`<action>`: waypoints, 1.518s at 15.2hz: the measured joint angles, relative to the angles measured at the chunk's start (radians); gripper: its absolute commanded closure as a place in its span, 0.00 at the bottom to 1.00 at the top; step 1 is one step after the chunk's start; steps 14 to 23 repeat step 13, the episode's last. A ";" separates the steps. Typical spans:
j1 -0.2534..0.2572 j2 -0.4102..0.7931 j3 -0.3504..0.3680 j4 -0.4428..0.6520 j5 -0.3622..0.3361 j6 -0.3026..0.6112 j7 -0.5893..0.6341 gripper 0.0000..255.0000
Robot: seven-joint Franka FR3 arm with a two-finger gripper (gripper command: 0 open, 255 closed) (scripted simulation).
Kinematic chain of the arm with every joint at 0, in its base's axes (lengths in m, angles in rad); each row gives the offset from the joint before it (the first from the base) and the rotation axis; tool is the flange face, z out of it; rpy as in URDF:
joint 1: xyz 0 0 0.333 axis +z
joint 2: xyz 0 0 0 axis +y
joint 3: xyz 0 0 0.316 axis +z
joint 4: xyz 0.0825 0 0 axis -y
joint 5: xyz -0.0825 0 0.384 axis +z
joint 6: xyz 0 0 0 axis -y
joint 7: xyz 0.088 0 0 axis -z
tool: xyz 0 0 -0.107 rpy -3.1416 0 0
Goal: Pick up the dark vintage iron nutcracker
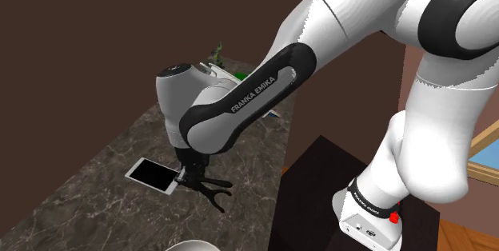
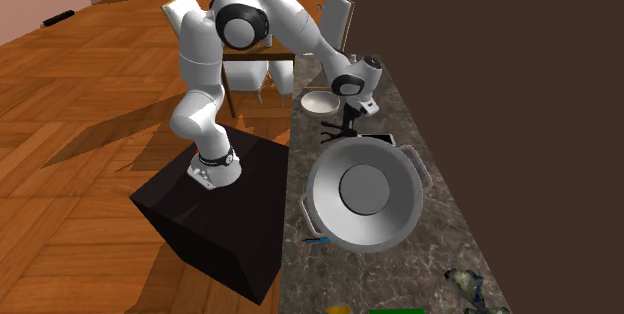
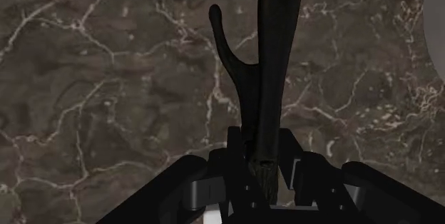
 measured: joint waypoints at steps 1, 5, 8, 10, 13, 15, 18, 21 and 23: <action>-0.002 -0.013 0.002 -0.001 0.004 -0.012 -0.001 1.00; -0.005 -0.048 0.007 0.008 0.015 -0.055 -0.002 1.00; -0.010 -0.078 0.010 0.014 0.024 -0.090 -0.007 1.00; -0.012 -0.096 0.011 0.024 0.029 -0.117 -0.008 1.00; -0.014 -0.115 0.013 0.035 0.034 -0.147 -0.009 1.00; -0.014 -0.115 0.013 0.035 0.034 -0.147 -0.009 1.00; -0.014 -0.115 0.013 0.035 0.034 -0.147 -0.009 1.00; -0.014 -0.115 0.013 0.035 0.034 -0.147 -0.009 1.00; -0.014 -0.115 0.013 0.035 0.034 -0.147 -0.009 1.00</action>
